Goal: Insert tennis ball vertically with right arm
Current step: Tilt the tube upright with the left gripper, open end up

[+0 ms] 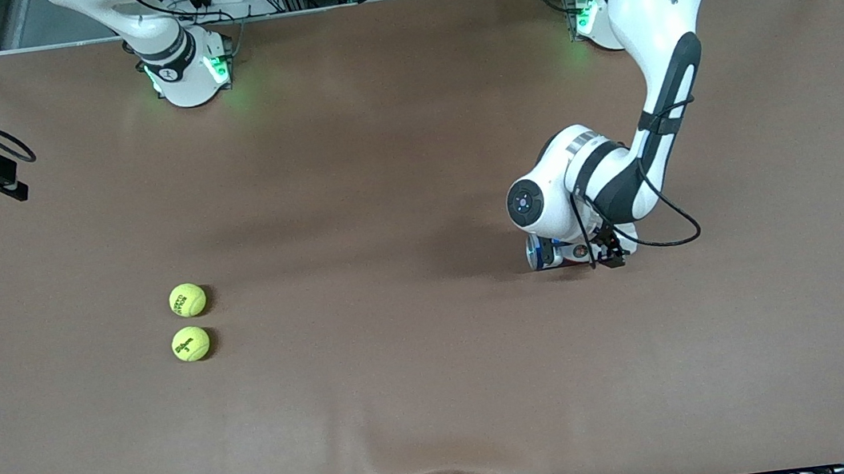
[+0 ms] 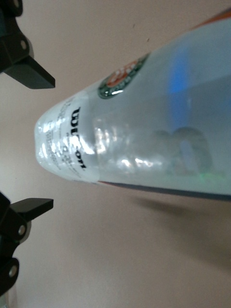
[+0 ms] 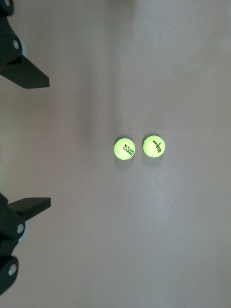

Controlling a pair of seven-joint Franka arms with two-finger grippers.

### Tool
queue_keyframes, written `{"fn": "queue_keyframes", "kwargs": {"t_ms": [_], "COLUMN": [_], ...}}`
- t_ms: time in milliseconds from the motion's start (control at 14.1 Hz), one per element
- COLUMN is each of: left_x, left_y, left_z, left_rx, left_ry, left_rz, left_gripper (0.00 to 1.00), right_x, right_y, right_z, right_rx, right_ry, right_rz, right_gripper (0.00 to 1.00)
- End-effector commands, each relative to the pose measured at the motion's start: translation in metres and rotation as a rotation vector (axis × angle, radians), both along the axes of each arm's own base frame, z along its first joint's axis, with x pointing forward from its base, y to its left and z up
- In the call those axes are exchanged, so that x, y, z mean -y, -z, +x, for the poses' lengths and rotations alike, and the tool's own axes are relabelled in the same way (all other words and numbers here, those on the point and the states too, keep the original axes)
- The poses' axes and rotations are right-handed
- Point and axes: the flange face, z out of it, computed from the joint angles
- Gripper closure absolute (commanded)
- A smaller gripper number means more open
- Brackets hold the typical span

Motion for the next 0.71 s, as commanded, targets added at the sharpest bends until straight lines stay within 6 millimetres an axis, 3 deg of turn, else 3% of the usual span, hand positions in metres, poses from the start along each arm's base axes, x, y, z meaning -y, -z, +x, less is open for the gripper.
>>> {"fn": "queue_keyframes", "kwargs": {"t_ms": [0,640], "left_x": [0.006,0.002], "left_y": [0.009,0.024], "left_z": [0.0,0.0], "left_rx": [0.016,0.021], "left_ry": [0.019,0.002], "left_rz": [0.001,-0.021], "left_gripper": [0.0,0.0], "right_x": [0.001,0.0], "right_y": [-0.003,-0.003], "right_z": [-0.004,-0.004], "right_rx": [0.006,0.008], "right_ry": [-0.009,-0.01], "right_rz": [0.011,0.011], "right_gripper": [0.0,0.0]}}
